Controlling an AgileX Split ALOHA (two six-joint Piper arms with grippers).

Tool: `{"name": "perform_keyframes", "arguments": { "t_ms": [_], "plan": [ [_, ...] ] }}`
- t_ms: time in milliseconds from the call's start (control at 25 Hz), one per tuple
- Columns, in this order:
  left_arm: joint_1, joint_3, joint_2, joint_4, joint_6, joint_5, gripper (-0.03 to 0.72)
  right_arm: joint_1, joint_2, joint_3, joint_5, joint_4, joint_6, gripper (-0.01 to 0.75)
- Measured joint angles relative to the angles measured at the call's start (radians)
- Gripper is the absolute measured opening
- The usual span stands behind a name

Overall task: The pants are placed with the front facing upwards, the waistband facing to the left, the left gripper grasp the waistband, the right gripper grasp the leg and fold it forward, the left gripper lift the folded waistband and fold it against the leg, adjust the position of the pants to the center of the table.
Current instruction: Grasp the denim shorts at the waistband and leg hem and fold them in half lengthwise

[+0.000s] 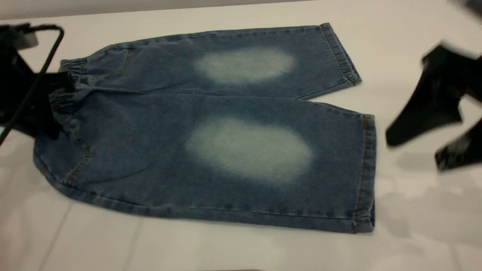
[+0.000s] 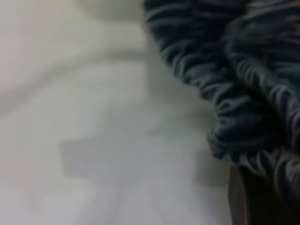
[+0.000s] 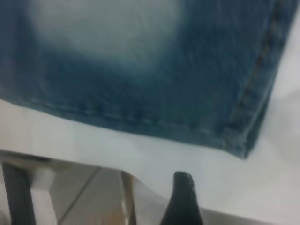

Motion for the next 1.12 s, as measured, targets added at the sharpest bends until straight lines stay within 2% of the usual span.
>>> {"name": "perform_keyframes", "arguments": {
  "t_ms": [240, 520, 1120],
  "plan": [
    [-0.053, -0.001, -0.048, 0.002, 0.022, 0.014, 0.085, 0.000, 0.206, -0.009, 0.013, 0.150, -0.165, 0.489],
    [-0.058, -0.001, -0.056, 0.003, 0.026, 0.017, 0.085, 0.000, 0.359, -0.012, 0.100, 0.405, -0.401, 0.489],
    [-0.058, -0.001, -0.056, 0.001, 0.027, 0.017, 0.085, 0.000, 0.486, -0.017, 0.152, 0.560, -0.535, 0.489]
  ]
}}
